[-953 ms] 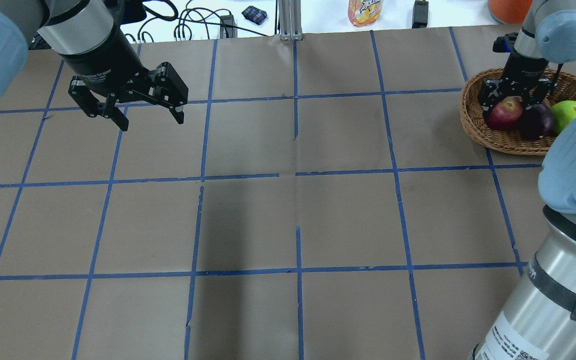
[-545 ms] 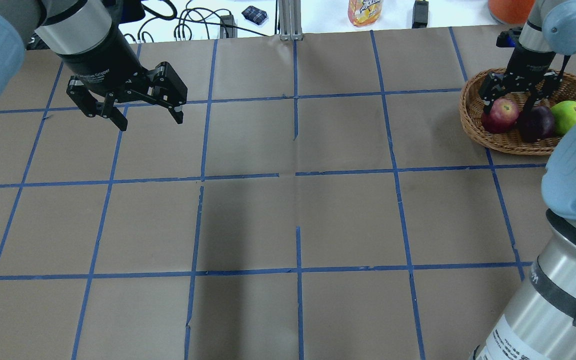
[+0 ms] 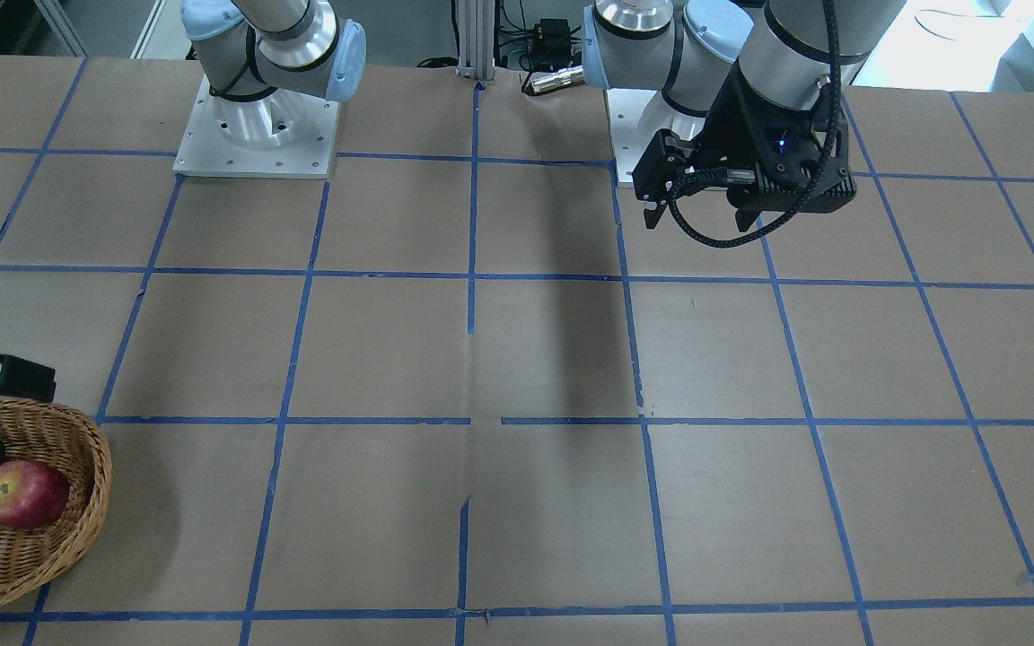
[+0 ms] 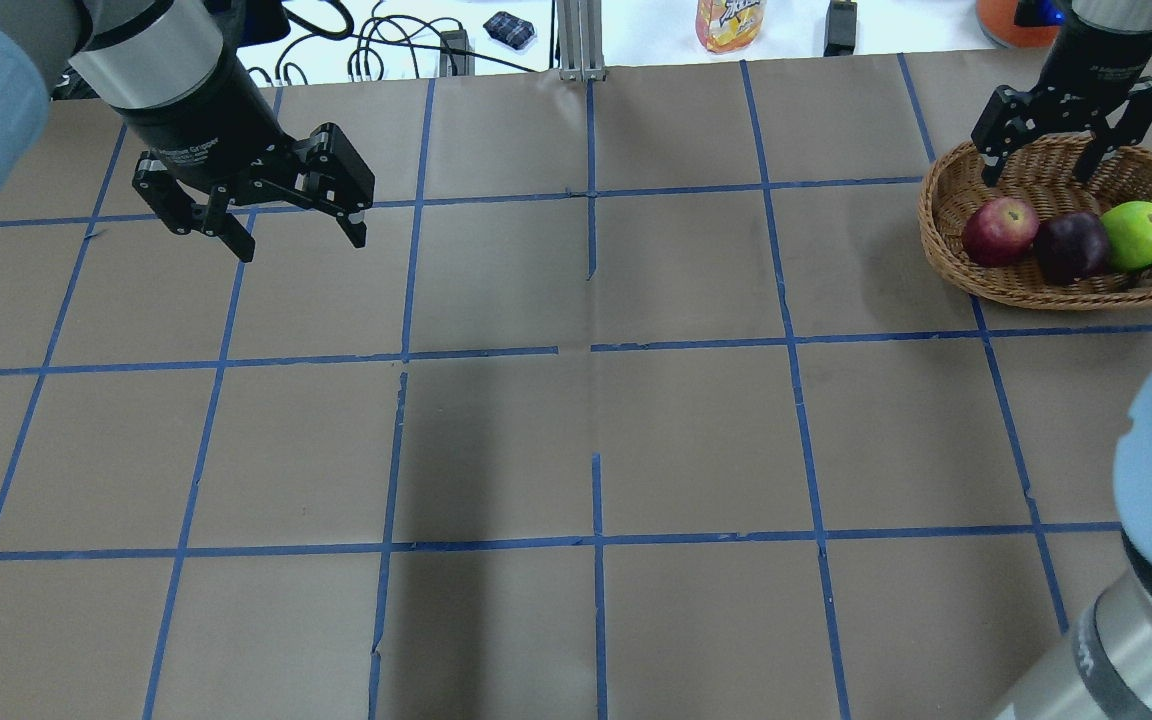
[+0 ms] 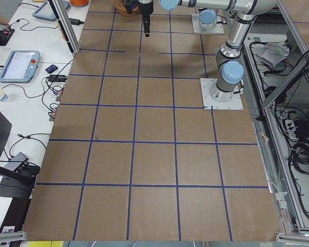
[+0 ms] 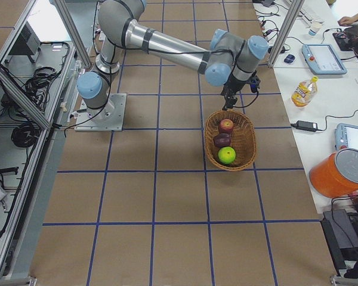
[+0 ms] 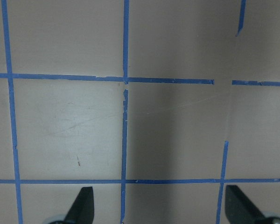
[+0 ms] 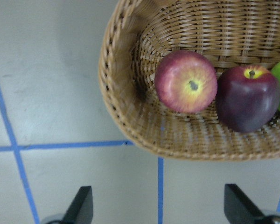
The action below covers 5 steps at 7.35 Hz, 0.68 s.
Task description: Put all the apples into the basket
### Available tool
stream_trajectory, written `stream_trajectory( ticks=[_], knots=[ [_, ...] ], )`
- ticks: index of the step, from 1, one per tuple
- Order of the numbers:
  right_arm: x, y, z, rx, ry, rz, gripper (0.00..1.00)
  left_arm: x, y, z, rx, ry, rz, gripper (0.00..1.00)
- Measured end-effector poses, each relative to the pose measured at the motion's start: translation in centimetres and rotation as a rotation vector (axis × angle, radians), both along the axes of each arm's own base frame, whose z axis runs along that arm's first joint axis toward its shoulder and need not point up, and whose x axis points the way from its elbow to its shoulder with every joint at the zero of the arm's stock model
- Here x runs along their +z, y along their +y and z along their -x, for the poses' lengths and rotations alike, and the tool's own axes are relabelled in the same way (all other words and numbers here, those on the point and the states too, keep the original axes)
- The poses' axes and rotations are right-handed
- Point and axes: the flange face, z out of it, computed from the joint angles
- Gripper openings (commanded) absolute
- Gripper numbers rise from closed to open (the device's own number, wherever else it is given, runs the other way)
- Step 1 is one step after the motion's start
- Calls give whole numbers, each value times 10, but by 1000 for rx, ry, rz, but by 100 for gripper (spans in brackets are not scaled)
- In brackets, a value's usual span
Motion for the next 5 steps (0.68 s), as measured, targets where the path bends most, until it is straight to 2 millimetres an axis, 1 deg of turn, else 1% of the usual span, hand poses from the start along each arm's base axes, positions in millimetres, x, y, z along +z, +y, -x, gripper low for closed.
stream_trajectory(
  ticks=[1, 2, 3, 4, 5],
  knots=[
    [34, 25, -28, -30, -4, 27, 100, 0, 0, 0, 0, 0, 0, 100],
    [59, 53, -54, -65, -11, 55, 100, 0, 0, 0, 0, 0, 0, 100],
    [75, 81, -80, -87, -10, 74, 100, 0, -1, 0, 0, -1, 0, 100],
    [80, 105, -108, -105, -3, 80, 100, 0, -1, 0, 0, 0, 1, 100],
    [75, 127, -139, -122, 10, 71, 100, 0, 0, 0, 0, -1, 1, 100]
  ],
)
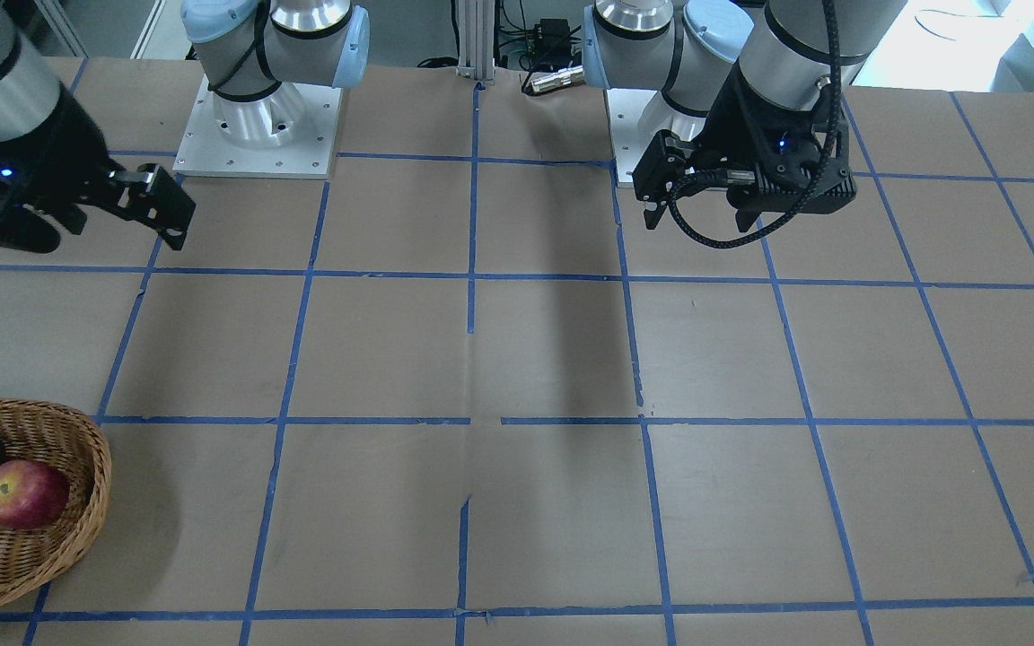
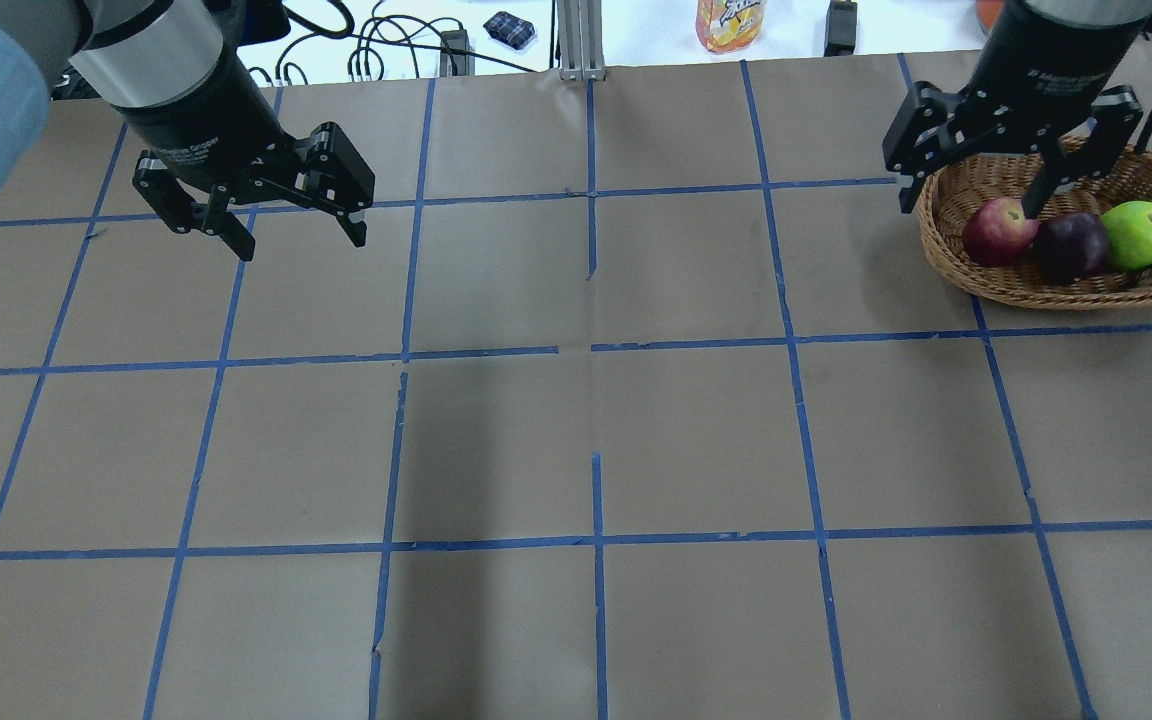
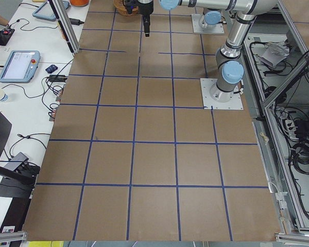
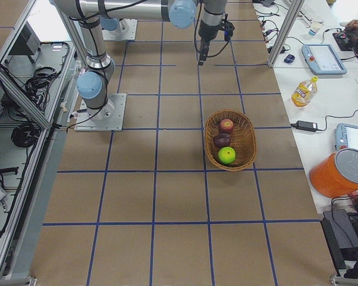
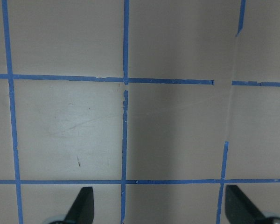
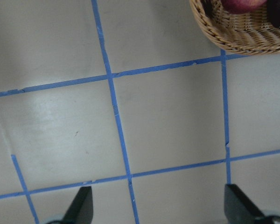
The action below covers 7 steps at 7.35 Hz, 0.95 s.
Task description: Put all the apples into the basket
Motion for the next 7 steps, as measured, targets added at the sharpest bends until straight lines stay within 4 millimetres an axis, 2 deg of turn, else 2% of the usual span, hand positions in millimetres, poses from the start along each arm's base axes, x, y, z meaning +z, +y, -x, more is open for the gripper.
stream_trajectory(
  ticks=[1, 2, 5, 7],
  knots=[
    [-7, 15, -23, -3, 5, -10, 100, 0, 0, 0, 0, 0, 0, 100],
    [-9, 25, -33, 2, 5, -10, 100, 0, 0, 0, 0, 1, 1, 100],
    [2, 29, -37, 14, 12, 14, 100, 1, 0, -1, 0, 0, 1, 100],
    [0, 28, -35, 60, -4, 15, 100, 2, 1, -1, 1, 0, 3, 100]
  ],
)
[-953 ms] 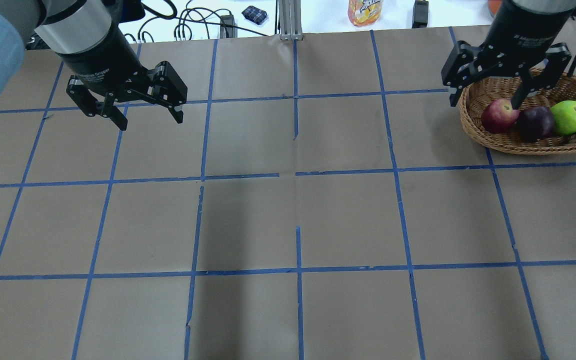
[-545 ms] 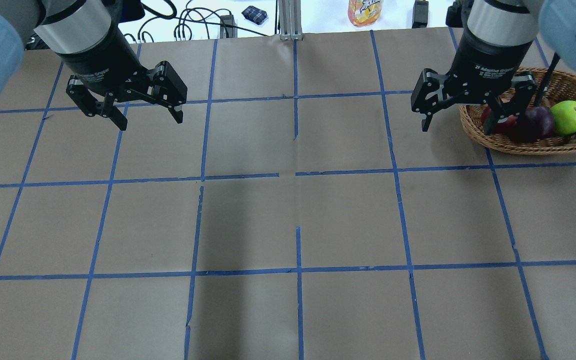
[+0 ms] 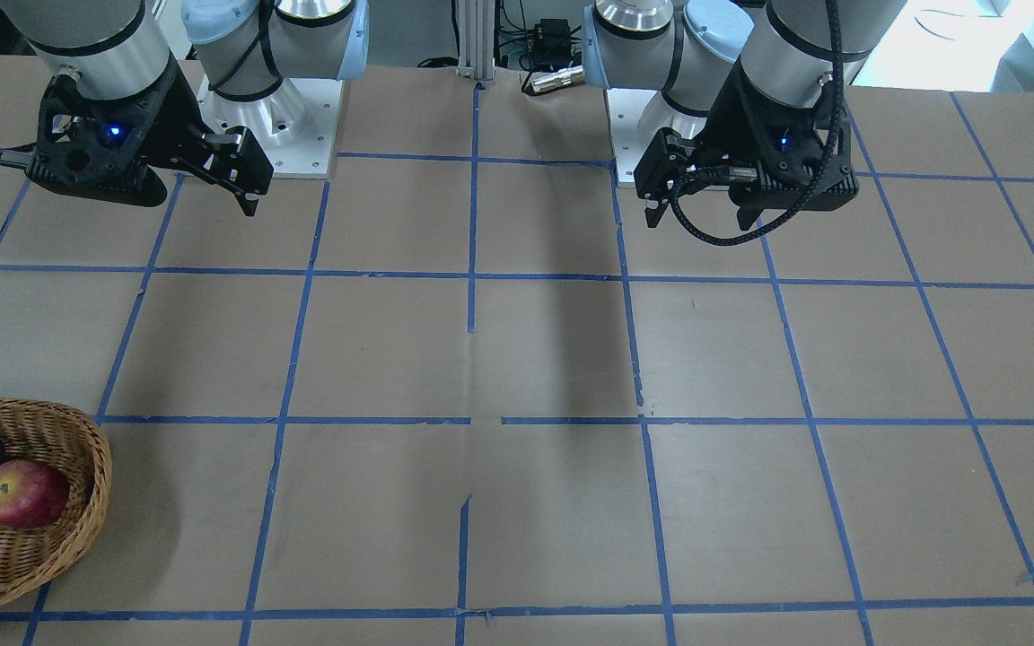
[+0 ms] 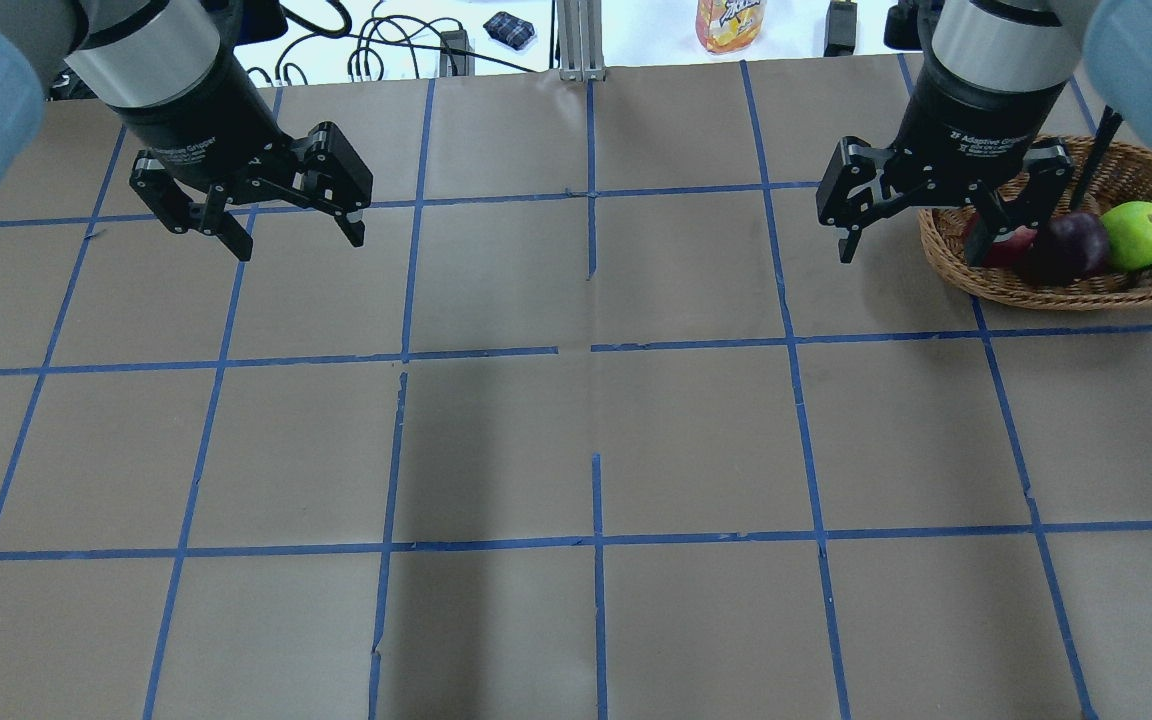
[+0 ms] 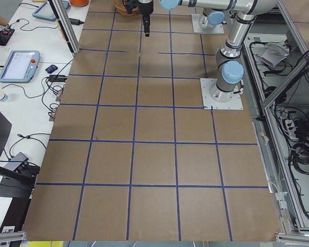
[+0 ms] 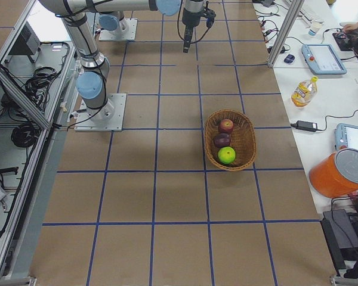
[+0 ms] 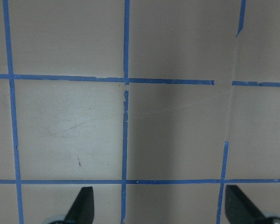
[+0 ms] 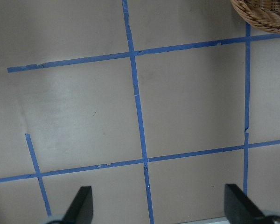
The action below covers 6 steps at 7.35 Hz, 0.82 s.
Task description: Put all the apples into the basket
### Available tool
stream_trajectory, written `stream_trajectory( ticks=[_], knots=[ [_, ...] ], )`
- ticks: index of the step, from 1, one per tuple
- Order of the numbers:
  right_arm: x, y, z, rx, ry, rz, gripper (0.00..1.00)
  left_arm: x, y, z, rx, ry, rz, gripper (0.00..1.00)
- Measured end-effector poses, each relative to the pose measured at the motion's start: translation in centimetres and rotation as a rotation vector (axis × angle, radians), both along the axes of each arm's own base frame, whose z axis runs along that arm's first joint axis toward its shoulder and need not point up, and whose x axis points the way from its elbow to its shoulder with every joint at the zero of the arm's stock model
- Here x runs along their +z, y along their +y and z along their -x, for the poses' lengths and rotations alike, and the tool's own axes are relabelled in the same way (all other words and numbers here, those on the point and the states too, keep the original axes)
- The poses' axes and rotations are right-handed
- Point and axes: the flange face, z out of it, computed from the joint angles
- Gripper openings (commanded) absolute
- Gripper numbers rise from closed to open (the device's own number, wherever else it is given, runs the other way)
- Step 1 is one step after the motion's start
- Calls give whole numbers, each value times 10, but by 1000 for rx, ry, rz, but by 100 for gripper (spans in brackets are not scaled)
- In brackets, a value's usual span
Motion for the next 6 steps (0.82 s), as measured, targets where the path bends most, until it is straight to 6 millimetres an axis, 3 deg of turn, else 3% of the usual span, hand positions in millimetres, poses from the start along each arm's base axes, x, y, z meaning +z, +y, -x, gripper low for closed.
stream_trajectory(
  ticks=[6],
  knots=[
    [-3, -4, 1, 25, -6, 25, 100, 1, 2, 5, -9, 1, 1, 100]
  ],
)
